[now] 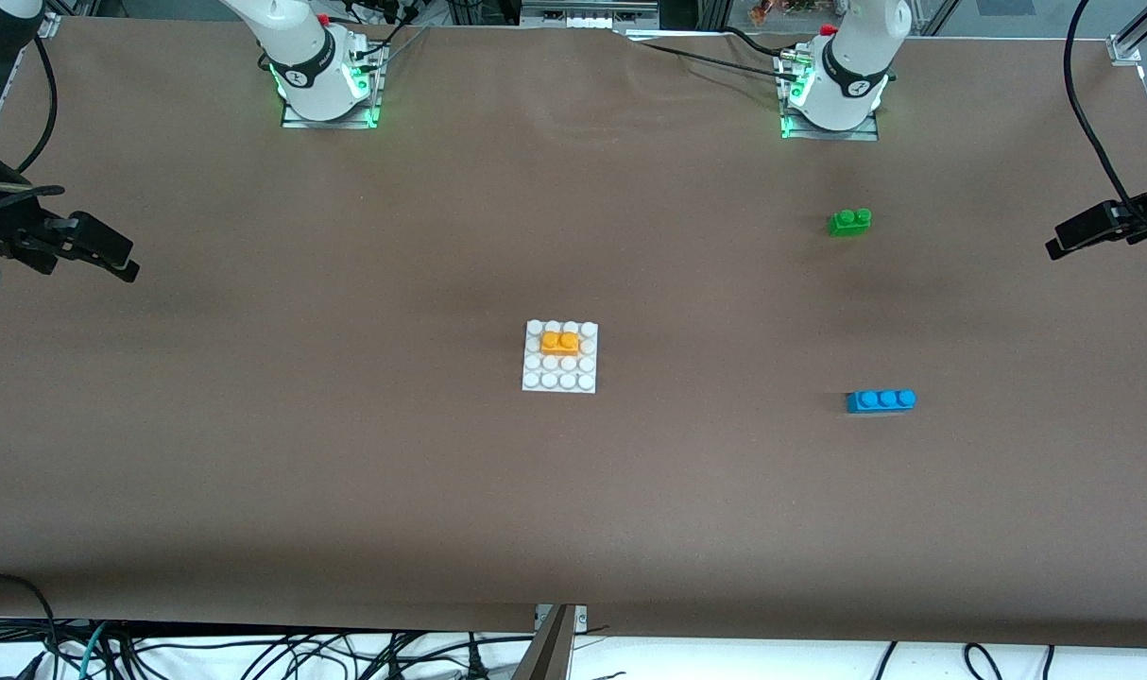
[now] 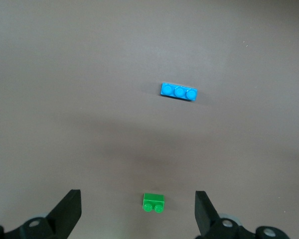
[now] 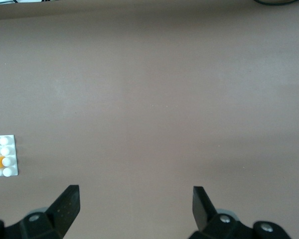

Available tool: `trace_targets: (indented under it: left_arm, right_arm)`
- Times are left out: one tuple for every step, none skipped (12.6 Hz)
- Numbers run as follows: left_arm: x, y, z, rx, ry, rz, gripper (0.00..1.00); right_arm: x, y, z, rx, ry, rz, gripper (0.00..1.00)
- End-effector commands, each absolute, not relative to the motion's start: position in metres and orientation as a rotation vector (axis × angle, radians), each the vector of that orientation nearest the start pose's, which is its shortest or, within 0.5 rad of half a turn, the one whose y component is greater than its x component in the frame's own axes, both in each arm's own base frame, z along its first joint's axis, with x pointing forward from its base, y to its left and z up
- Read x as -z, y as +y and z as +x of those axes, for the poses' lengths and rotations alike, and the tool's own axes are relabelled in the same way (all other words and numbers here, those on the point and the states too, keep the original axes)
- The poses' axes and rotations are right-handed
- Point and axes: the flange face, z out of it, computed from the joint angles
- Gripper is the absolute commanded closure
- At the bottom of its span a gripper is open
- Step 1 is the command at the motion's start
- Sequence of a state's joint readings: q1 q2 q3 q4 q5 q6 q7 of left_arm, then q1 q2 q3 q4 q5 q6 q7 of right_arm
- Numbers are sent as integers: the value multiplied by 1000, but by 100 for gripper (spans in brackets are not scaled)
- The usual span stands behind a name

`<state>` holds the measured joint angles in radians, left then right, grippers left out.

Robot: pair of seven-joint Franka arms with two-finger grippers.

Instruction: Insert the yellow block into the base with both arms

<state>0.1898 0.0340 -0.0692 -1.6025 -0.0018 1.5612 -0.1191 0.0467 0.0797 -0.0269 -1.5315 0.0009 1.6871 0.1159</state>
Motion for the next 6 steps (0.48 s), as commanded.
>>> trace_targets:
  left_arm:
    - [-599, 71, 561, -80, -327, -3126, 0]
    - [-598, 69, 561, -84, -322, -3126, 0]
    - [-597, 64, 562, -89, -320, -3126, 0]
    - [-597, 59, 562, -94, -308, -3129, 0]
    - [-597, 58, 562, -91, -308, -3129, 0]
    - [-598, 54, 563, -89, -306, -3129, 0]
  right_arm:
    - [-614, 10, 586, 116, 139, -3141, 0]
    - [-614, 10, 586, 116, 139, -3141, 0]
    - [-614, 10, 586, 116, 139, -3141, 0]
    - [-614, 10, 586, 116, 139, -3141, 0]
    - [-614, 10, 586, 116, 139, -3141, 0]
    - [-614, 10, 586, 116, 139, -3141, 0]
